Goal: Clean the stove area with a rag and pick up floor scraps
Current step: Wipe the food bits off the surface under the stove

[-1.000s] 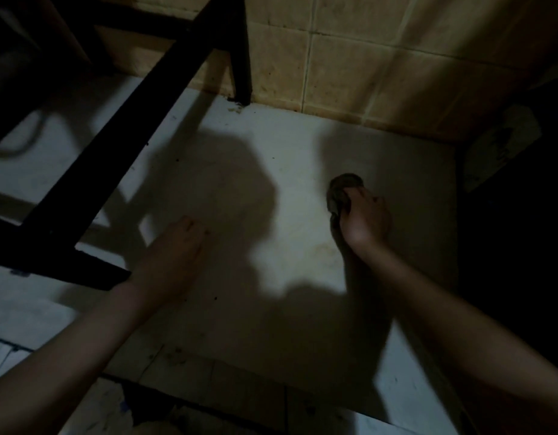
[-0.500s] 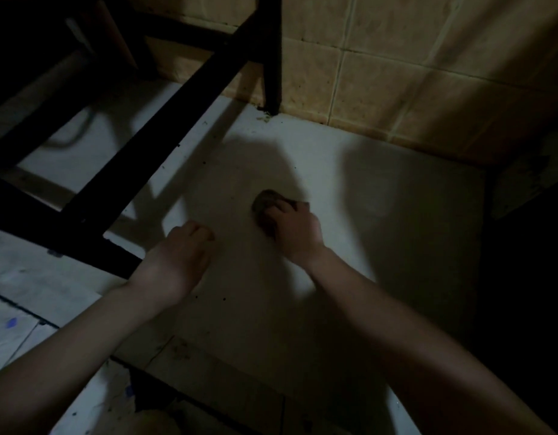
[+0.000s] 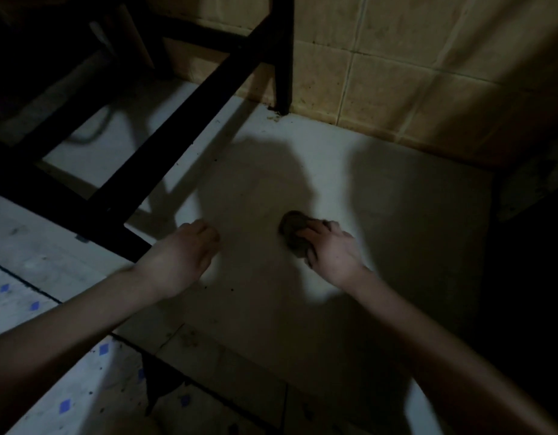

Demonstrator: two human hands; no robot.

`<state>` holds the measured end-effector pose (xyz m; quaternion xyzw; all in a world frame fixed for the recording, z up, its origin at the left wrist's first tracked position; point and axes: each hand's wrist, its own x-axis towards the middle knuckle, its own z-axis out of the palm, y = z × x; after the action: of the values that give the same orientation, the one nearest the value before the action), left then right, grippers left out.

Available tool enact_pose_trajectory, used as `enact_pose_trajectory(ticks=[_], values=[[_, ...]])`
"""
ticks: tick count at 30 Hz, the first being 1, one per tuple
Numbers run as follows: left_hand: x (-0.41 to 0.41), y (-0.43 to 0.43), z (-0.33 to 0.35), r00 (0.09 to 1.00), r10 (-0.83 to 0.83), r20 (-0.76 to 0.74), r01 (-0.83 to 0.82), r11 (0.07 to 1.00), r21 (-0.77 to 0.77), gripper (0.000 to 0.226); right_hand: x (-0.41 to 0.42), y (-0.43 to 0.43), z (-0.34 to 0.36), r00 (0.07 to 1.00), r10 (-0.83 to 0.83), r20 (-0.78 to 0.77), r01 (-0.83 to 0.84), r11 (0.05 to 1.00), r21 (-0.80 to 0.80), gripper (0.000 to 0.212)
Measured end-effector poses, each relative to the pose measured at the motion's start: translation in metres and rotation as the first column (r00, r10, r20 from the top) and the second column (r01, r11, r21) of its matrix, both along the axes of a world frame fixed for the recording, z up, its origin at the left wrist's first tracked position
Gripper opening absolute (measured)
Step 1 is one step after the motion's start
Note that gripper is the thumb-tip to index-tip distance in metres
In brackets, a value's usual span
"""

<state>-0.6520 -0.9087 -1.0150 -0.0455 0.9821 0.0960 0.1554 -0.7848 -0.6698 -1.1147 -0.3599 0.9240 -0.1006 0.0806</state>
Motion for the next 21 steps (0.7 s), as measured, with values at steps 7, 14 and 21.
enact_pose_trajectory(ticks=[7, 14, 21], values=[[0.007, -0.017, 0.000, 0.990, -0.121, -0.066, 0.126, 0.990, 0.067, 0.030, -0.040, 0.043, -0.002, 0.904, -0.426, -0.018, 0.421, 0.898, -0.131, 0.030], [0.001, -0.011, -0.007, 0.965, -0.166, -0.204, 0.188, 0.978, 0.091, 0.026, -0.082, -0.007, 0.004, 0.798, -0.602, -0.008, 0.597, 0.794, -0.116, 0.028], [0.005, -0.017, -0.020, 0.953, -0.185, -0.239, 0.219, 0.968, 0.122, 0.012, -0.093, -0.063, 0.006, 0.925, -0.380, 0.028, 0.380, 0.925, -0.013, 0.036]])
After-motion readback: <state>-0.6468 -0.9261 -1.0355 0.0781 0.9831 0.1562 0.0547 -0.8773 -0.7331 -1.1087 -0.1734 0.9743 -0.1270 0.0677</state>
